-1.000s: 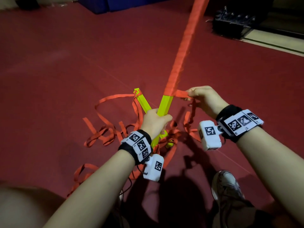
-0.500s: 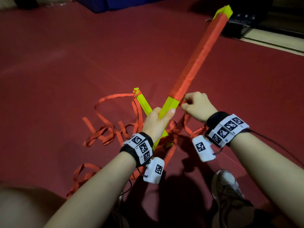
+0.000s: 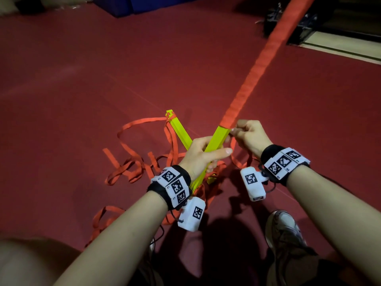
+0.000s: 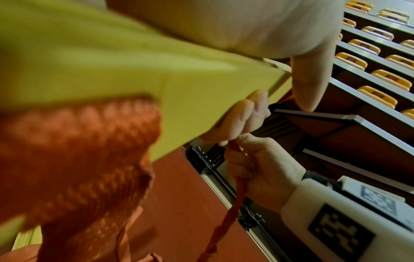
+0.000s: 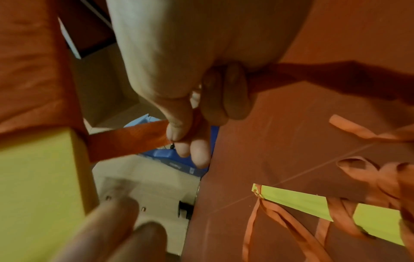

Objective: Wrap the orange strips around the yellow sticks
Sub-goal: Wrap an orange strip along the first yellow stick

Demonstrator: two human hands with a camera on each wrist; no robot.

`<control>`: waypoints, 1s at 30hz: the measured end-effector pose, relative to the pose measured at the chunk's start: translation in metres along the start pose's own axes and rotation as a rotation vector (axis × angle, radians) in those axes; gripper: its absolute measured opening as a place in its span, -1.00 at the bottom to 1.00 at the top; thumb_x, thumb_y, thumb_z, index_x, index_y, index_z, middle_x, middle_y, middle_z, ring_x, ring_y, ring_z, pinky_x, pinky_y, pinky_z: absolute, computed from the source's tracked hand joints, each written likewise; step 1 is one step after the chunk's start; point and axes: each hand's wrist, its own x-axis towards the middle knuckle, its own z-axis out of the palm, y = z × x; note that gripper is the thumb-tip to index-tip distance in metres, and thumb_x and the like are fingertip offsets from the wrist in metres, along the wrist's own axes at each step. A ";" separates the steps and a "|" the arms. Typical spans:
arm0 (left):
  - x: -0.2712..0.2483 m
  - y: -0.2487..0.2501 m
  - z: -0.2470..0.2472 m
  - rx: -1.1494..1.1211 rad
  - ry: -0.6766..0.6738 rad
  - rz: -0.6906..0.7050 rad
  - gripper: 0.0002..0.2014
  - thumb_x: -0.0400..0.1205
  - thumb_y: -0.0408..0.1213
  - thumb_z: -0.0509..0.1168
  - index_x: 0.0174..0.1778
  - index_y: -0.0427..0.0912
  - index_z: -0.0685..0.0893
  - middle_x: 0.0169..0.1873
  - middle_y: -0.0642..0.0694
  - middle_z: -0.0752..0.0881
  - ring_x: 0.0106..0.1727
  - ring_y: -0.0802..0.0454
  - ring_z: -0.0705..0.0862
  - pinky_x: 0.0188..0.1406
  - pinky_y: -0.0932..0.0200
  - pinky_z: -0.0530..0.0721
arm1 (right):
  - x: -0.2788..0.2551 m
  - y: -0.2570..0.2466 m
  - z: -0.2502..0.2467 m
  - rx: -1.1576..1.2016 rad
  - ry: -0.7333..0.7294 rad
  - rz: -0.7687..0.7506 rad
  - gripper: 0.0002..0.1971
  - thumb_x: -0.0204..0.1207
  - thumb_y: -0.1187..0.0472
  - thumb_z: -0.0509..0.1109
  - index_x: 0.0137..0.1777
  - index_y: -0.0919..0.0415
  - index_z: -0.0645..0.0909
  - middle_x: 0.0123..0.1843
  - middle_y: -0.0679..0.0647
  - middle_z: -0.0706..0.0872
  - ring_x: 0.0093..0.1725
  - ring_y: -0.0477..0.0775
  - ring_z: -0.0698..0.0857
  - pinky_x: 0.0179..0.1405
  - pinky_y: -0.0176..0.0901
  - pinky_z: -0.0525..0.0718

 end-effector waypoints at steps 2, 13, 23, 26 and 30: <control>0.001 -0.002 0.000 0.005 0.013 -0.001 -0.80 0.52 -0.31 0.50 -0.30 -0.10 0.59 -0.56 -0.07 0.39 -0.59 0.01 0.32 -0.52 0.10 0.22 | 0.001 -0.002 -0.007 -0.012 -0.039 0.022 -0.68 0.71 0.39 0.31 -0.32 0.26 0.66 -0.52 0.11 0.66 -0.69 -0.16 0.22 -0.68 -0.30 0.08; 0.012 -0.013 -0.009 0.782 0.538 -0.081 -0.55 0.52 0.24 0.46 -0.20 -0.11 0.57 -0.33 -0.12 0.71 -0.15 -0.28 0.68 -0.26 -0.05 0.44 | -0.001 -0.048 0.015 -0.349 -0.136 0.011 -0.55 0.58 -0.12 0.47 -0.43 0.17 0.69 -0.59 -0.02 0.60 -0.60 -0.13 0.43 -0.58 -0.37 0.35; 0.006 -0.025 0.004 1.118 0.569 0.126 -0.44 0.60 0.12 0.24 0.36 -0.25 0.48 0.17 -0.21 0.56 0.24 -0.32 0.58 0.07 -0.16 0.49 | 0.005 -0.035 0.027 -0.260 0.135 0.021 -0.58 0.49 -0.07 0.53 -0.46 0.24 0.75 -0.50 0.11 0.75 -0.47 -0.08 0.59 -0.23 0.00 0.59; 0.010 -0.026 -0.003 1.037 0.501 0.231 -0.43 0.54 0.15 0.21 0.37 -0.14 0.52 0.12 -0.15 0.53 0.18 -0.24 0.57 0.11 -0.15 0.55 | 0.006 -0.035 0.019 -0.123 0.117 0.013 -0.58 0.54 0.04 0.52 -0.48 0.27 0.69 -0.47 0.16 0.71 -0.61 -0.16 0.47 -0.46 -0.30 0.40; 0.013 -0.018 -0.003 0.312 0.243 0.094 -0.41 0.46 0.03 0.52 0.36 0.02 0.47 0.16 -0.08 0.68 0.09 -0.05 0.68 0.05 -0.05 0.69 | 0.003 -0.037 0.013 -0.011 0.117 -0.054 -0.63 0.62 0.20 0.46 -0.40 0.37 0.64 -0.48 0.18 0.62 -0.66 -0.21 0.42 -0.60 -0.50 0.36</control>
